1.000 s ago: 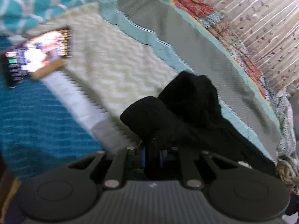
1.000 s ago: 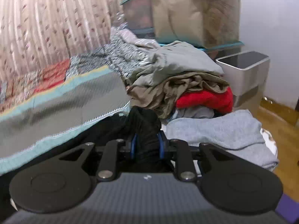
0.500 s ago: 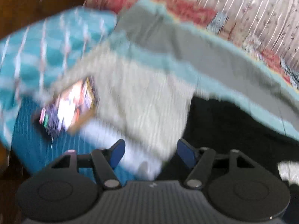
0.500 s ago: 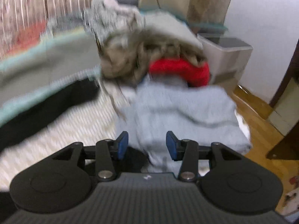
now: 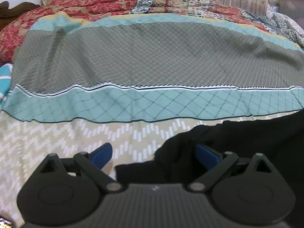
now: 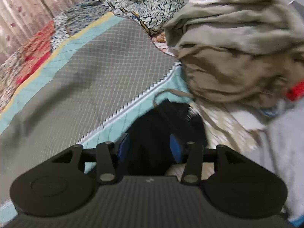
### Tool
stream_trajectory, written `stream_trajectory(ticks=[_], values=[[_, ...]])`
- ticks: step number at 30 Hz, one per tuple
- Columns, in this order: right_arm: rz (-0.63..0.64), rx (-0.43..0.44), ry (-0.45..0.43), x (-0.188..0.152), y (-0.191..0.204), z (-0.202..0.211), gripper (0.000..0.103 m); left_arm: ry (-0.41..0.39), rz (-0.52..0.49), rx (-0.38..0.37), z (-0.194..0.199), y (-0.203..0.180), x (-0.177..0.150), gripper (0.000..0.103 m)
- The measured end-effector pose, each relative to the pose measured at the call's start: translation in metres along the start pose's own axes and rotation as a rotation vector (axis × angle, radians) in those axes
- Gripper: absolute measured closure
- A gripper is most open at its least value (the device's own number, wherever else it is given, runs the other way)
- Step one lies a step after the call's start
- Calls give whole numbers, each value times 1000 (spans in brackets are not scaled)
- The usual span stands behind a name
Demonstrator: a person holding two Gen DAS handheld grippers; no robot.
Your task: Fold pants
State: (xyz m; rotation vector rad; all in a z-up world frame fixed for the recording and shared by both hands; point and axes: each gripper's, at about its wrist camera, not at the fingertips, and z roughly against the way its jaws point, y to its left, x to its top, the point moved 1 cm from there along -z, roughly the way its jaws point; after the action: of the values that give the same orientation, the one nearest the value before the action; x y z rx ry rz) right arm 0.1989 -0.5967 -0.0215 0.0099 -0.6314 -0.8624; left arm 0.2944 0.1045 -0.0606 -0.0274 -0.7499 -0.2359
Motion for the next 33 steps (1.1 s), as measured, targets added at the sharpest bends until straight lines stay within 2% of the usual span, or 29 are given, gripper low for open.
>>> stream_trajectory(ticks=[1, 3, 4, 6, 8, 9, 10, 11, 14, 18, 22, 24, 28, 33], values=[[-1, -29, -3, 5, 5, -9, 50, 7, -15, -4, -4, -3, -2, 19], [-5, -97, 3, 11, 11, -26, 47, 38, -61, -1, -13, -10, -4, 58], [-22, -119, 18, 13, 11, -36, 46, 51, -71, -15, -17, -13, -6, 64], [-62, -130, 47, 14, 10, -51, 46, 34, -76, -20, -15, -18, -7, 83], [-81, -157, 68, 11, 9, -68, 48, 30, -90, 7, -12, -26, -6, 88], [-65, -157, 87, 10, 10, -77, 53, 26, -91, 16, -10, -28, -4, 90], [-51, -169, 88, 6, 10, -81, 69, 12, -90, 25, -5, -29, -2, 90], [-34, -182, 63, 3, 11, -78, 98, -5, -86, 32, 1, -28, 0, 91], [-67, -123, 21, 2, 5, -54, 97, -83, -28, 36, 27, -17, 12, 92], [-148, 53, -90, 4, -16, 10, 97, -202, 83, 18, 81, 3, 22, 94], [-215, 249, -171, -10, -46, 85, 97, -274, 145, 0, 136, 13, 5, 94], [-233, 316, -195, -24, -66, 120, 97, -300, 157, -8, 162, 17, -12, 94], [-240, 359, -228, -68, -118, 172, 97, -330, 161, -34, 210, 17, -57, 94], [-269, 325, -211, -133, -189, 191, 97, -315, 146, -65, 257, 8, -126, 94]])
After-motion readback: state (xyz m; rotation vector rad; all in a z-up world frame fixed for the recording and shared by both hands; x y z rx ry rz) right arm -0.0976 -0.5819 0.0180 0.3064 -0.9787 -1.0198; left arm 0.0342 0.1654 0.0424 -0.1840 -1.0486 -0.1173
